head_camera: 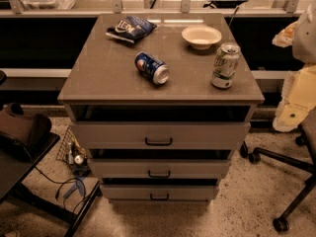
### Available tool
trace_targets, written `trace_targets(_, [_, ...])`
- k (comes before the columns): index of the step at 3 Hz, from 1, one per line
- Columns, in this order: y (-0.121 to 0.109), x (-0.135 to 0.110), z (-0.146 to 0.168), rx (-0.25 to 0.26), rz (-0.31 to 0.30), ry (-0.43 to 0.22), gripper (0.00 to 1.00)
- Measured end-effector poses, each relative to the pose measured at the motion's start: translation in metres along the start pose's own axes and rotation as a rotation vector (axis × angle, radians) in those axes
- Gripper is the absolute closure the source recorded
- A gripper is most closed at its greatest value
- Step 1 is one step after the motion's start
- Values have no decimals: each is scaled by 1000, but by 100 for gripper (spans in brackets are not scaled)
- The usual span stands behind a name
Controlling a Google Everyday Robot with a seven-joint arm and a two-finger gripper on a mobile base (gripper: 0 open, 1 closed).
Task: Place pepsi can upright
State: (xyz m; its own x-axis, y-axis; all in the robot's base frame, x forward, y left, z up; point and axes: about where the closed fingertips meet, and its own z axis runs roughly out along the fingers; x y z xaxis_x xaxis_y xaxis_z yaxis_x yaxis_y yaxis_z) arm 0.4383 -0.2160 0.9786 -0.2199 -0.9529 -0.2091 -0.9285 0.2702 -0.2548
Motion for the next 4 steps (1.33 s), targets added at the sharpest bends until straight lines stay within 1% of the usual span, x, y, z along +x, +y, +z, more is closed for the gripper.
trace_targets(1, [0, 0, 0, 0, 0, 0, 0])
trace_targets(2, [-11, -16, -11, 39, 25, -28, 0])
trace_targets(3, [-32, -38, -13, 28, 90, -65, 0])
trace_targets(4, [-83, -76, -11, -21, 278, -107, 0])
